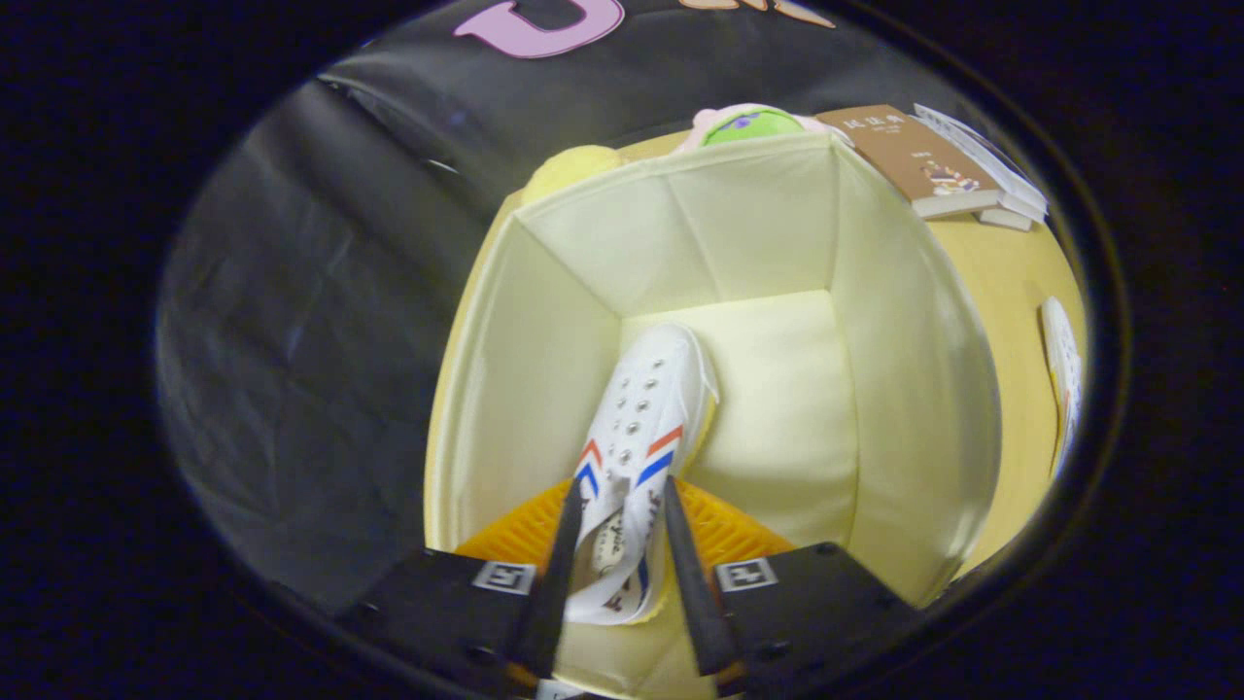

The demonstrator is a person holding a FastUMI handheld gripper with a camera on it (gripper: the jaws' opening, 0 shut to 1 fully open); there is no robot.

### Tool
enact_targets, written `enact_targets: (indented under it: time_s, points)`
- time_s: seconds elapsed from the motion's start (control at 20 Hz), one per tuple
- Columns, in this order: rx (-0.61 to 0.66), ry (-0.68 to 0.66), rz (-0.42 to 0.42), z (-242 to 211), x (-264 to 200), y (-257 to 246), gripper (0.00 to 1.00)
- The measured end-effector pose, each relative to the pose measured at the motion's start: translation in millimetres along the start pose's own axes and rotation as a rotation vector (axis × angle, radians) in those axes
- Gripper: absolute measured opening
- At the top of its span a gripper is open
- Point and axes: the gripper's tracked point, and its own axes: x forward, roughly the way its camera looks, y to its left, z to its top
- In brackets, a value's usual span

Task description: Open the storage box then place both shoes into the box .Put the left shoe in first, then the right shoe, with the right side of both shoes facing outward in a uniform manner.

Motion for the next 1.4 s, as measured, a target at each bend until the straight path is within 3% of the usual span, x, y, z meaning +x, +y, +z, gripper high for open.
enact_targets:
  time_s: [0.25, 0.35, 0.45, 0.75, 1.0, 1.25, 1.4]
  points:
    - [-0.056, -0.143, 0.046, 47.9, -86.5, -13.3, 1.0]
    - [-0.059, -0.198, 0.061, 65.0, -130.6, -31.9, 1.0]
    - [-0.081, -0.257, 0.024, 78.2, -171.9, -72.0, 1.0]
    - [-0.087, -0.317, -0.29, 75.3, -236.5, -271.4, 1.0]
    - [-0.09, -0.242, -0.486, 56.3, -229.0, -418.1, 1.0]
    - [-0.121, -0.121, -0.53, 41.7, -186.1, -495.7, 0.96]
    - [-0.178, -0.072, -0.538, 34.7, -169.0, -510.1, 0.95]
